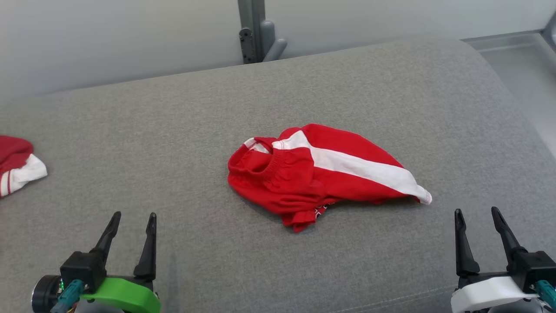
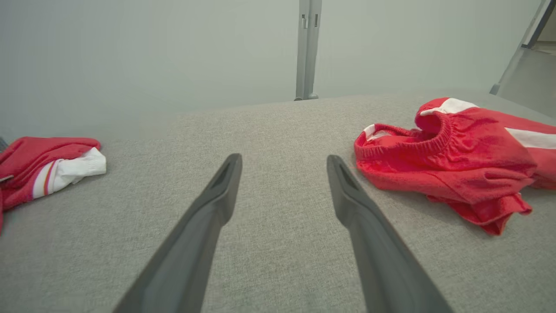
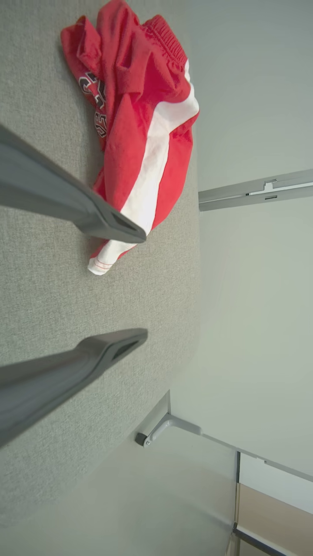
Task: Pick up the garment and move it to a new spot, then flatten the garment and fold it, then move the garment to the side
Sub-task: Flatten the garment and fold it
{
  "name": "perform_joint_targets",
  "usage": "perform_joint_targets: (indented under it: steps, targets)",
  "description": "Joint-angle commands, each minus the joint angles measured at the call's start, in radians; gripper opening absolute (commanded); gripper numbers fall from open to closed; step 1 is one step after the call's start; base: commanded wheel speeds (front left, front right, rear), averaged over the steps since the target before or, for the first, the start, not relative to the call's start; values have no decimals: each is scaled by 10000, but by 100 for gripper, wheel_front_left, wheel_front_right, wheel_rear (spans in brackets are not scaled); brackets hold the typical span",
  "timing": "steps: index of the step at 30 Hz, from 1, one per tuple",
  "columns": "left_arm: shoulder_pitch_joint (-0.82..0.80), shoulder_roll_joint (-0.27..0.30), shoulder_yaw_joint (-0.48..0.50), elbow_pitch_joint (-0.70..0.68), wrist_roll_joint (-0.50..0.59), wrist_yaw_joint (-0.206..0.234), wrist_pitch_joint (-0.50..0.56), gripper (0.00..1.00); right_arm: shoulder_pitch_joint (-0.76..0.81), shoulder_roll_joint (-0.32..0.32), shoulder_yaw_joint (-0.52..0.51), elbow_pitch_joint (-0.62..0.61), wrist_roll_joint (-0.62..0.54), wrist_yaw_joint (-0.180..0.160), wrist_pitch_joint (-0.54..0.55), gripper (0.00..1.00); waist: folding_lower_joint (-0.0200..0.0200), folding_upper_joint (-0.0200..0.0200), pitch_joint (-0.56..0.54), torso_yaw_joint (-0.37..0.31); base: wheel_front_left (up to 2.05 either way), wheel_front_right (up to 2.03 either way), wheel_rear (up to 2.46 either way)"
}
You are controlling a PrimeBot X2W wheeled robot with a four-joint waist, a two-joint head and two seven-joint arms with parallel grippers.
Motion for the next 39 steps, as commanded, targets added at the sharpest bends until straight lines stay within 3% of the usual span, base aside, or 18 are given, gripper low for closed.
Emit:
perform_joint_targets:
  steps: [1,9,12,19,31,39]
  targets:
    - [179,-156,145,23,-15,-105,1,100,-38,-19,-34,17,-63,-10,-27,100,0,0,-121,370,0,0,0]
    - [941,-958,1989,477,997,-1665,2,100,246,-19,-232,253,12,-10,-28,100,0,0,-360,631,0,0,0]
    - [1083,-1254,2206,495,1255,-2034,2,100,349,-20,-204,363,128,-10,-28,100,0,0,-461,626,0,0,0]
    - [1190,-1401,2337,581,1493,-2175,2,100,434,-22,-84,528,329,-10,-28,100,0,0,-574,584,0,0,0]
    - [1162,-1188,2133,459,1277,-2191,2,100,324,-20,193,690,514,-10,-28,100,0,0,-597,630,0,0,0]
    - [142,-1320,1947,429,1263,-2190,74,100,-281,-19,209,1256,1746,-10,-12,100,0,0,-78,228,0,0,0]
